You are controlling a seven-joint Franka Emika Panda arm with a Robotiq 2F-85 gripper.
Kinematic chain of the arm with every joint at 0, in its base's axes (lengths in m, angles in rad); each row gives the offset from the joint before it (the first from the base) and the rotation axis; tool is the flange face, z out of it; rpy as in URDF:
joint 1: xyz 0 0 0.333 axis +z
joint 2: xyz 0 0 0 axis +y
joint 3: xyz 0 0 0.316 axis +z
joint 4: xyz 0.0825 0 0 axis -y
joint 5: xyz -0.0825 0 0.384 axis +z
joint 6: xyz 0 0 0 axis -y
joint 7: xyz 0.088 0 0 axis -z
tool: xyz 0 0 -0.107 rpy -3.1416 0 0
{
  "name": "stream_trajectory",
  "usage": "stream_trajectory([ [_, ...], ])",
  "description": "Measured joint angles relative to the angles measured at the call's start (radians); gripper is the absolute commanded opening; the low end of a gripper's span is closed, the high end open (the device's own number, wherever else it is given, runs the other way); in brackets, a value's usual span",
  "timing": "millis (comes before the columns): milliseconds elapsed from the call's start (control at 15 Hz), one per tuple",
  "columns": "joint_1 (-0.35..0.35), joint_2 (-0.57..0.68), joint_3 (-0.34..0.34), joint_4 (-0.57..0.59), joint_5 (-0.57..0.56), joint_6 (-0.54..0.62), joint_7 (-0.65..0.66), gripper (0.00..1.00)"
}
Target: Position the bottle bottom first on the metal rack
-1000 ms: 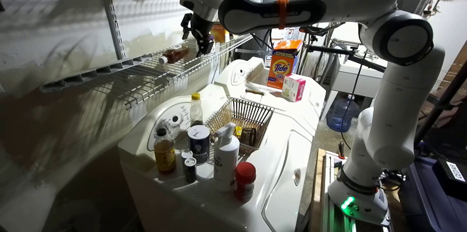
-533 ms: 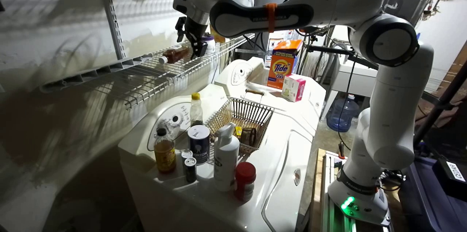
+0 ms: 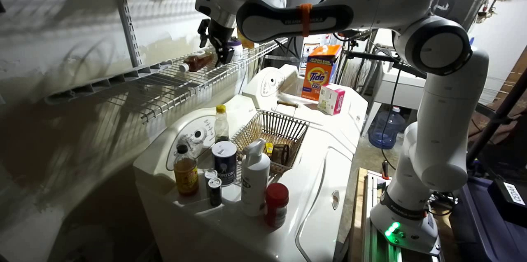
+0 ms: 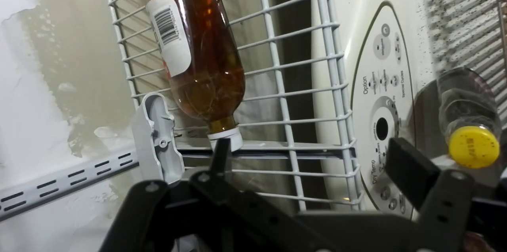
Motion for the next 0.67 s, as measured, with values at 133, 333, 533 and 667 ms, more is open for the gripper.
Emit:
stream_trajectory([
  [133, -0.004, 0.021, 0.000, 0.018, 0.000, 0.001, -0.027, 1.00],
  [333, -0.012, 0.068, 0.000, 0.069, 0.000, 0.003, -0.084, 1.00],
  [533, -0.021, 0.118, 0.000, 0.131, 0.000, 0.003, -0.134, 1.00],
  [667, -0.028, 0.151, -0.001, 0.173, 0.000, 0.003, -0.155, 1.00],
])
